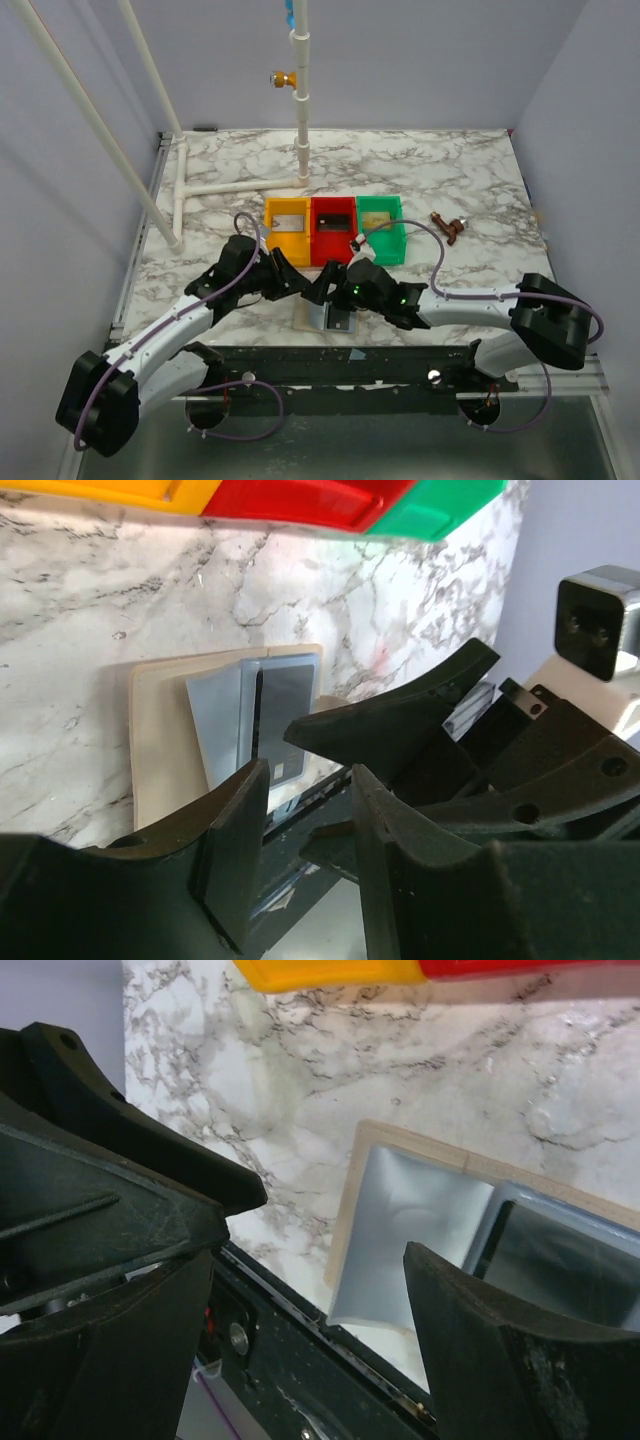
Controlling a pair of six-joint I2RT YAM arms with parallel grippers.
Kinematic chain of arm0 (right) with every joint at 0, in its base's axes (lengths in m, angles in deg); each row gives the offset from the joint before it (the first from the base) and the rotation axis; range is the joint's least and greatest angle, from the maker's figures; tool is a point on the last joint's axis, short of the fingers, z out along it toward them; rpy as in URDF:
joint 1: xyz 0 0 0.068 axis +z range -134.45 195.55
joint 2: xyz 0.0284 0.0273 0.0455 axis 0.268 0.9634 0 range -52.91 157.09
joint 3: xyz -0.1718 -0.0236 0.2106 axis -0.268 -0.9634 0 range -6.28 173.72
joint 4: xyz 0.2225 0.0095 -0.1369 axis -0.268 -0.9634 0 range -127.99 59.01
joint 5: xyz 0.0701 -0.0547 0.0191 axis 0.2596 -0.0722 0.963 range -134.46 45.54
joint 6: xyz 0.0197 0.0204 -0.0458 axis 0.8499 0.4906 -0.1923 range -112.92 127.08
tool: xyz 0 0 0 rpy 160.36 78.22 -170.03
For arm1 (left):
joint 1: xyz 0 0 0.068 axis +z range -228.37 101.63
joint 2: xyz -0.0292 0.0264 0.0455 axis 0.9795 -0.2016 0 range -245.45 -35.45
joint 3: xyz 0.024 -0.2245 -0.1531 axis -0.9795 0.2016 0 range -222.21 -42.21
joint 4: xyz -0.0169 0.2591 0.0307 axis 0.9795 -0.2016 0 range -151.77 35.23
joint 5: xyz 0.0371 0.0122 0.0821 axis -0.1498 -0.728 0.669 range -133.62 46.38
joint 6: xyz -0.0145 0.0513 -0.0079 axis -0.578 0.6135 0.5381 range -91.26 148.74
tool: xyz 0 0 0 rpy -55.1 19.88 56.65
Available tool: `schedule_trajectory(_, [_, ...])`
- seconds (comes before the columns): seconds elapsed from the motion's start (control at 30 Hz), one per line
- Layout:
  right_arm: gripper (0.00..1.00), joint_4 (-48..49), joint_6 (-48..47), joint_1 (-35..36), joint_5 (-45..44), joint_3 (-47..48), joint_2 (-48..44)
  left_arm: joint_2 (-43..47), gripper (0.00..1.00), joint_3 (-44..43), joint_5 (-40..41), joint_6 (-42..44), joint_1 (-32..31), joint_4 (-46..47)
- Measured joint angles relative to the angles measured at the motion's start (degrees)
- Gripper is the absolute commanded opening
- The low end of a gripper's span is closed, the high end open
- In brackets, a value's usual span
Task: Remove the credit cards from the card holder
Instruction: Remove the credit card from the card holder.
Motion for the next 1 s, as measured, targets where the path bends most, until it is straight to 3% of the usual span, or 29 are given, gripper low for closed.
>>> schedule_trajectory(0.17, [0.68,-3.0,0.2,0.1,-0.8,-2.6,-3.0,-6.1,0.39,-2.1,-0.4,1.7,-3.3,-0.2])
schedule_trajectory(0.43, [0.41,-10.0,0.5,0.1,-4.3,-4.7,-6.7,-17.9,0.35,-6.2,-0.7,4.3,-7.8,0.2])
schedule_trajectory(1.0, [0.21,-20.3,0.7,0.1,-8.8,-5.0,-7.0,-30.6,0.35,-8.0,-3.5,8.1,-9.5,3.8])
